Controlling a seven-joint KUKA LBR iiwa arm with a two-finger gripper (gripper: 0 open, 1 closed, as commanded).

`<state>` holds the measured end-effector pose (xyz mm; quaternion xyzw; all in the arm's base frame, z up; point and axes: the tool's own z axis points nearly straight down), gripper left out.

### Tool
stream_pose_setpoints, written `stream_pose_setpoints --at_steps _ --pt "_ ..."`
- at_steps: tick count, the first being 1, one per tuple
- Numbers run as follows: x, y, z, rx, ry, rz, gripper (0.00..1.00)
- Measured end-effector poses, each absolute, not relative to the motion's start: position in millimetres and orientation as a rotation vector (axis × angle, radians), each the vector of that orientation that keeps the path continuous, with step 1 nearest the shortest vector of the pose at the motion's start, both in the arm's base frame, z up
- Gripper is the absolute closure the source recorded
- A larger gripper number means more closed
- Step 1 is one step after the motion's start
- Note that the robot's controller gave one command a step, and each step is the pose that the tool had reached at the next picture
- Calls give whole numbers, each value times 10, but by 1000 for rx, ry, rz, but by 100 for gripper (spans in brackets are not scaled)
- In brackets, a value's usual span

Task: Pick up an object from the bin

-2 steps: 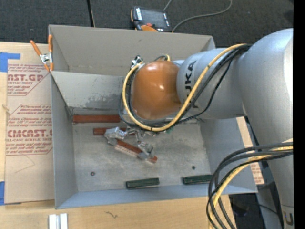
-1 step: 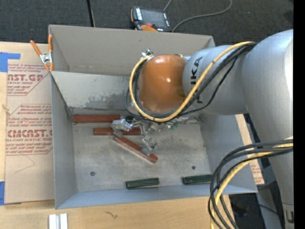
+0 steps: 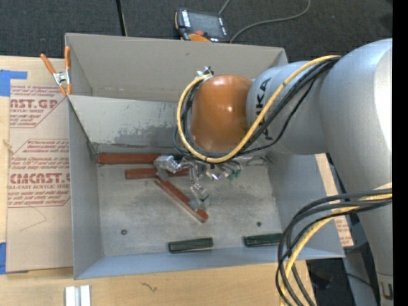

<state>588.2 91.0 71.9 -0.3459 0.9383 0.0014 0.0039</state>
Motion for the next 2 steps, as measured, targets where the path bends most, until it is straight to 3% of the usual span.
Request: stream_pose_setpoints --at_steps 1,2 --pt "5883 166 708 -824 3026 1 0" --pt "5875 1236 897 -872 3012 8 0"
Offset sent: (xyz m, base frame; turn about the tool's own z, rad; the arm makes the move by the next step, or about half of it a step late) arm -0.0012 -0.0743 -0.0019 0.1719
